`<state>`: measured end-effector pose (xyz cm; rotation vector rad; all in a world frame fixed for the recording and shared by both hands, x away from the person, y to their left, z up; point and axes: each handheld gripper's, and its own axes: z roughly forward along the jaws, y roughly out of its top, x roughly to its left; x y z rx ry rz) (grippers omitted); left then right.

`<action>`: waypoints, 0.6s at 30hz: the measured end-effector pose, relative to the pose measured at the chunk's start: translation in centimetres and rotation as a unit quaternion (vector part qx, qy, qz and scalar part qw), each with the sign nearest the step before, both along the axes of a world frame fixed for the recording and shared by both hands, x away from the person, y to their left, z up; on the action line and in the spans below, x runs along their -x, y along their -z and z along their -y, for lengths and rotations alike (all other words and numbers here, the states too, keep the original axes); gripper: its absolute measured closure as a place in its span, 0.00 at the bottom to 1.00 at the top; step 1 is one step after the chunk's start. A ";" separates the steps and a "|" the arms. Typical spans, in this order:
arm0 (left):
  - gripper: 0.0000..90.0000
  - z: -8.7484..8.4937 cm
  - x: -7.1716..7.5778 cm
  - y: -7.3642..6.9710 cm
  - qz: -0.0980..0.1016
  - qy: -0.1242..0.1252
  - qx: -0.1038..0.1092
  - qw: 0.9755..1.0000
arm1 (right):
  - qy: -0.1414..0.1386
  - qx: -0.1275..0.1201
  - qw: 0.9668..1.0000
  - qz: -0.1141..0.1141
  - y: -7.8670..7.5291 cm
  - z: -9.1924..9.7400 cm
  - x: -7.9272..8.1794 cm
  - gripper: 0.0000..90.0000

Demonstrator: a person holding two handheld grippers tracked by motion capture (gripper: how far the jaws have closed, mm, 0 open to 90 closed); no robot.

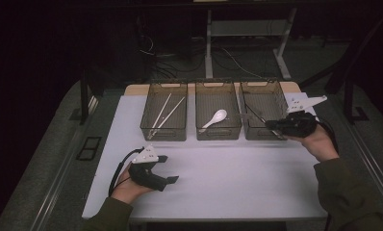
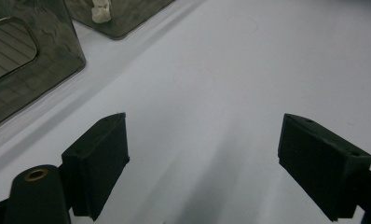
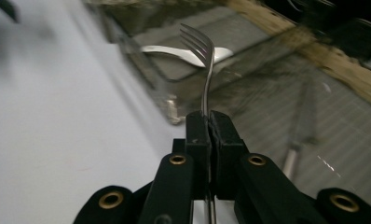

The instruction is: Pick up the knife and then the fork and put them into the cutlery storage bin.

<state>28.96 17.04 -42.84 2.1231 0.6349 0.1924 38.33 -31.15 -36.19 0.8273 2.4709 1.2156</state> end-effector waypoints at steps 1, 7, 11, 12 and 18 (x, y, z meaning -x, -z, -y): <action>0.16 -0.1 -0.1 0.1 0.000 0.001 -0.004 1.000 | 0.014 0.004 1.000 0.001 0.0 0.3 -0.5 0.96; 0.15 -0.2 -0.2 0.5 -0.004 -0.007 -0.010 1.000 | 0.078 -0.019 0.997 0.002 0.3 2.4 -2.7 0.96; 0.13 -0.1 -0.3 0.7 -0.005 -0.012 -0.022 1.000 | 0.118 -0.016 0.993 -0.001 0.7 3.2 -3.8 0.96; 0.12 -0.1 -0.4 0.7 -0.006 -0.016 -0.022 1.000 | 0.127 -0.012 0.992 -0.003 0.8 3.2 -4.1 0.96; 0.06 0.0 -0.8 0.4 -0.002 -0.029 -0.021 0.999 | 0.158 0.028 0.987 -0.028 2.1 2.1 -5.6 0.96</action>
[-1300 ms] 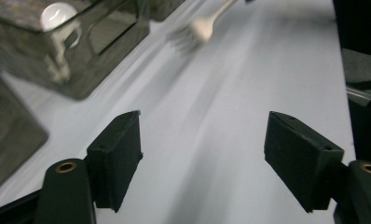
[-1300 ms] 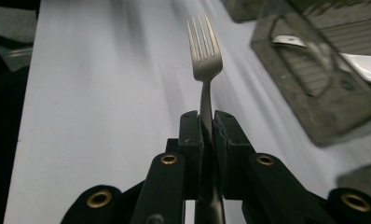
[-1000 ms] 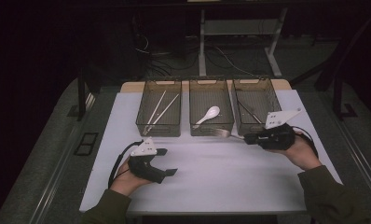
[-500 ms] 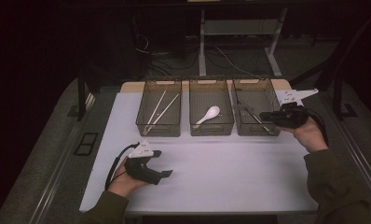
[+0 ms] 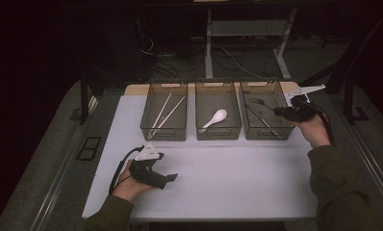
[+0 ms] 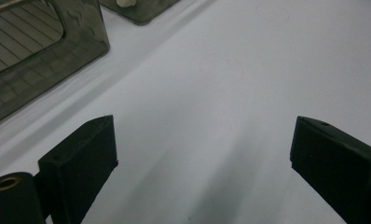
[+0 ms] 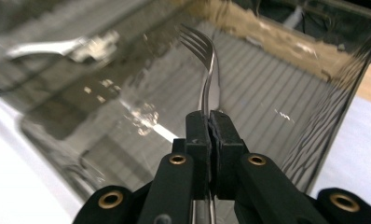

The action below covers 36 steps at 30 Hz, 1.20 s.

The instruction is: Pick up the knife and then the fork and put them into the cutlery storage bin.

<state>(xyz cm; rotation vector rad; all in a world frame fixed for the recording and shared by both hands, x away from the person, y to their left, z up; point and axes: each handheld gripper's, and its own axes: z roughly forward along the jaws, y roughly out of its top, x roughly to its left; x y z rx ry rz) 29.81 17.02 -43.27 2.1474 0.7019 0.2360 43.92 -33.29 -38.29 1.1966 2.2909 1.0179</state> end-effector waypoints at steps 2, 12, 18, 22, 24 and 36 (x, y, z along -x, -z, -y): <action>0.05 0.1 -0.1 0.1 -0.001 -0.003 0.002 1.000 | 0.008 0.015 1.000 -0.007 0.4 -0.5 -0.4 0.96; 0.02 0.0 -0.1 0.0 -0.002 0.000 0.007 1.000 | -0.007 -0.047 0.999 -0.005 -0.3 -1.1 0.4 0.65; 0.01 -0.4 0.1 -0.2 0.001 -0.005 0.016 1.000 | -0.019 -0.080 0.997 0.002 -1.4 -0.9 2.2 0.47; 0.01 -0.2 0.2 -0.2 -0.003 -0.006 0.016 1.000 | -0.029 -0.087 0.996 0.008 -1.6 -0.9 3.6 0.38; 0.01 -0.2 0.3 -0.1 -0.006 -0.007 0.017 1.000 | -0.032 -0.087 0.996 0.013 -1.6 -1.0 4.3 0.34; 0.01 -0.2 0.6 0.0 0.001 -0.004 0.019 1.000 | -0.052 -0.088 0.994 0.045 -0.9 -2.4 9.4 0.23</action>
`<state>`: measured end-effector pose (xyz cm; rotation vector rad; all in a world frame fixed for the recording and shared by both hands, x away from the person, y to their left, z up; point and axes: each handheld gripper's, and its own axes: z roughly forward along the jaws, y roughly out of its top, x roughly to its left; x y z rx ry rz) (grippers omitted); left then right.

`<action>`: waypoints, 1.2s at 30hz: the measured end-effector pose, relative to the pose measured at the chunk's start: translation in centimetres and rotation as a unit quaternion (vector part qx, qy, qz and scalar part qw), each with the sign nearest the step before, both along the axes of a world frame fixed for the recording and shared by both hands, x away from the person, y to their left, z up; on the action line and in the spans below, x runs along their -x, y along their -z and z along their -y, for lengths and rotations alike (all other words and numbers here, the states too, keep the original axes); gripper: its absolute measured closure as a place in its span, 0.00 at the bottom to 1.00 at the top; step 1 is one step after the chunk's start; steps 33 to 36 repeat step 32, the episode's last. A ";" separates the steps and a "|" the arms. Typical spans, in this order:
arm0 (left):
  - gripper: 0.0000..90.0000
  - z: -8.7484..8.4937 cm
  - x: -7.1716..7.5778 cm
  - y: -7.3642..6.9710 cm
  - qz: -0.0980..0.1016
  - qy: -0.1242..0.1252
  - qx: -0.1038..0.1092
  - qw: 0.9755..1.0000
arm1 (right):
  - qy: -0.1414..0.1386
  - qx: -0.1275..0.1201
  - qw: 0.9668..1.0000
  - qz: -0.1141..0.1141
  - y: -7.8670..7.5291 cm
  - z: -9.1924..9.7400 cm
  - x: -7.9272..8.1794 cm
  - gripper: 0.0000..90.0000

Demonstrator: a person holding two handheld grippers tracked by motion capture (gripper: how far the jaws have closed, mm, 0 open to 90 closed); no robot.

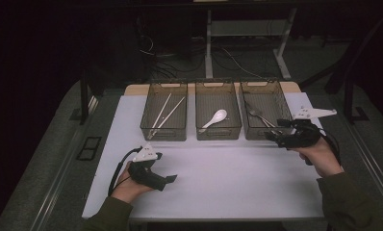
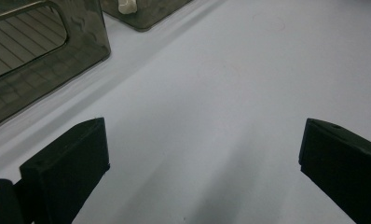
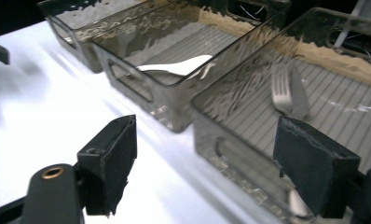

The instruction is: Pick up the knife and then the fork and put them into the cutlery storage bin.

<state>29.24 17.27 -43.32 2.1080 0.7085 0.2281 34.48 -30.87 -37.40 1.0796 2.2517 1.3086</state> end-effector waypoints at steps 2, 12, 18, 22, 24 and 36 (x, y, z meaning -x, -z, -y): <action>0.01 0.0 0.0 0.0 0.002 0.002 0.002 1.000 | 0.002 0.001 1.000 0.006 0.3 -0.2 0.7 0.23; 0.01 0.0 0.1 -0.2 0.008 0.006 0.013 1.000 | 0.002 -0.028 0.999 0.016 2.4 -0.1 4.4 0.21; 0.01 0.0 0.2 -0.3 0.010 0.010 0.011 1.000 | -0.004 -0.019 1.000 0.006 4.5 -0.1 5.8 0.20; 0.01 -0.1 0.2 -0.3 0.013 0.011 0.013 1.000 | -0.004 -0.014 1.000 -0.002 5.5 0.3 6.6 0.20; 0.01 -0.1 0.3 -0.3 0.012 0.009 0.014 1.000 | -0.002 -0.012 1.000 -0.010 6.0 0.7 7.1 0.20; 0.01 -0.2 0.3 -0.3 0.012 0.005 0.012 1.000 | -0.004 0.000 1.000 -0.022 7.0 1.2 7.9 0.20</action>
